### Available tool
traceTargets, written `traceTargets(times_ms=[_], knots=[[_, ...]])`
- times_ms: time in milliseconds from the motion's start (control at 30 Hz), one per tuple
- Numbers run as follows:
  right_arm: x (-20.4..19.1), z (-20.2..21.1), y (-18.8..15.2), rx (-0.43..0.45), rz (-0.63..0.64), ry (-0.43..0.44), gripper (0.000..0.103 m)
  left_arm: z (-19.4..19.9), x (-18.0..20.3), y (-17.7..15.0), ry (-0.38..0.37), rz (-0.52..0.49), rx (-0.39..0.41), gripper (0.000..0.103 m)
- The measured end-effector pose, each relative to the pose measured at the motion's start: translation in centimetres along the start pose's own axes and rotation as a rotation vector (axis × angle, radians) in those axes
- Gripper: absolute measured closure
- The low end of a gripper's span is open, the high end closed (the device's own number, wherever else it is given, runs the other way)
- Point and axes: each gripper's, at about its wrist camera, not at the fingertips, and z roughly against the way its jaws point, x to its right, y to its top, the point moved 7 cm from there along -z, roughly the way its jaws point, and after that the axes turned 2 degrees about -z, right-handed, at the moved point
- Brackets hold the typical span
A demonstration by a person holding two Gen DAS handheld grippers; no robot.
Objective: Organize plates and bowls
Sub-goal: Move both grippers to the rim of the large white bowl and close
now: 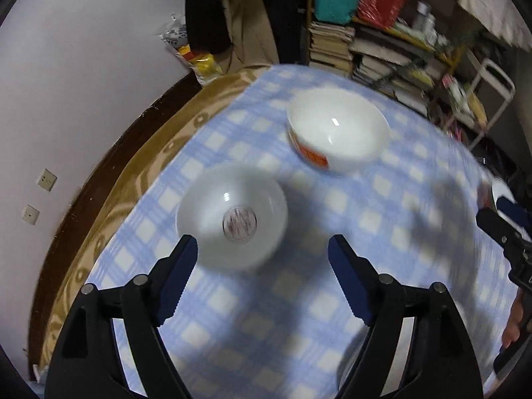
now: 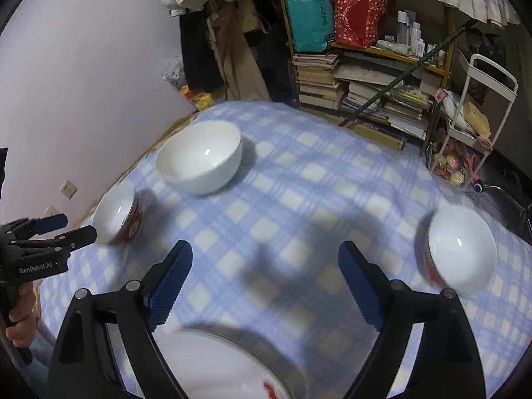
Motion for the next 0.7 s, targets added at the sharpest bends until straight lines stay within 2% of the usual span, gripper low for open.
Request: traceTargets(times_ms=[200,400,500,600,700], knots=[[0.1,-2.7,4.2,0.037,-0.1,0.048,0.009,-2.9,-1.0,4.3,-0.023,0.042,0.013,0.023],[-0.4,-6.6,7.1,0.006,-0.133,0.068,0.01,-6.0,0.0,7.4,-0.026,0.006,-0.002,0.023],[-0.7,-8.3,8.0,-0.013,-0.128,0.063,0.01,-7.8,0.6,8.3,-0.069,0.025,-0.042,0.023],[-1.0,-9.6,8.4,-0.036,-0.118,0.055,0.015,-9.1,0.8,9.0,-0.105,0.069,-0.064,0.023],[-1.2,-11.0,8.4,-0.071,-0.131,0.069,0.025,-10.1,1.3,9.6,-0.092,0.059,-0.069,0.023]])
